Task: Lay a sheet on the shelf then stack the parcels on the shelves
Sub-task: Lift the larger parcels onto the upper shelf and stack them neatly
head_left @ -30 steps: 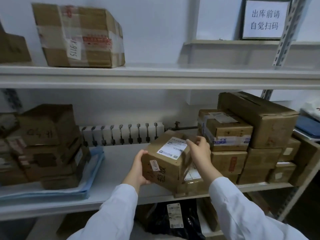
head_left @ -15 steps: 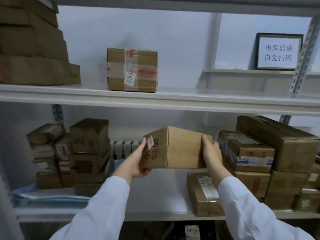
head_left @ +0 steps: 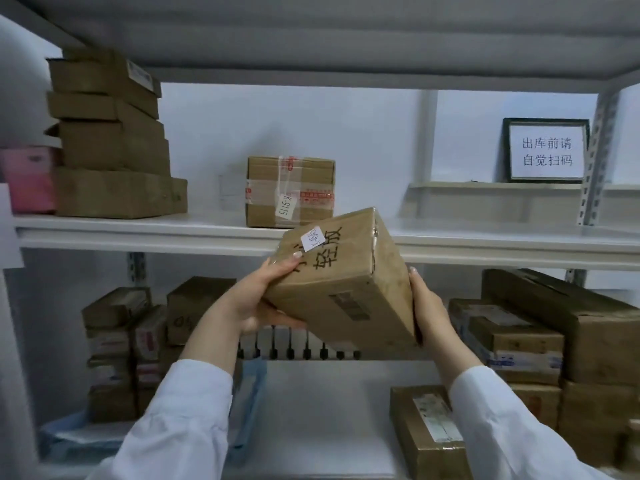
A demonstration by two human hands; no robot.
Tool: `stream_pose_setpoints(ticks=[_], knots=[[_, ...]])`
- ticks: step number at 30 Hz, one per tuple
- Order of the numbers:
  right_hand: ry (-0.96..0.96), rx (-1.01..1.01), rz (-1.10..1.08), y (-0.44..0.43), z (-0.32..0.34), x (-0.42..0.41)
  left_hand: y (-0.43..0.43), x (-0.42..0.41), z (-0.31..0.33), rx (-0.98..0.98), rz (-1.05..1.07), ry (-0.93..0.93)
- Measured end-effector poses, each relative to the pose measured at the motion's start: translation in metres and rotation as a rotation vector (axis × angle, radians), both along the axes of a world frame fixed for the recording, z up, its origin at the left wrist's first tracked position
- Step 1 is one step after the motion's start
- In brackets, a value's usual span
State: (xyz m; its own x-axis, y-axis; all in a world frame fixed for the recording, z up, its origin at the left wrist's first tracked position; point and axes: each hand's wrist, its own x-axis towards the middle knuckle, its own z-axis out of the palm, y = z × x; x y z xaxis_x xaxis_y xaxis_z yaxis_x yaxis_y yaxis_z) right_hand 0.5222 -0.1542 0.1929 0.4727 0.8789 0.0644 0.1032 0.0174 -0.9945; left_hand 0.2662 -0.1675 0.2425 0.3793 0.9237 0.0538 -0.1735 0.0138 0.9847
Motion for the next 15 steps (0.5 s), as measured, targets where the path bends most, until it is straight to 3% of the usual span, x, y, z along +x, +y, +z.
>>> stream_pose_setpoints(ticks=[5, 9, 15], knots=[[-0.015, 0.118, 0.025, -0.007, 0.045, 0.002, -0.011, -0.015, 0.04, 0.067, 0.033, -0.143], [0.121, 0.363, 0.181, -0.023, 0.094, 0.001, -0.012, -0.025, 0.064, 0.092, -0.05, -0.269], [0.185, 0.751, 0.177, -0.042, 0.149, -0.005, -0.009, -0.018, 0.09, 0.173, -0.094, -0.51]])
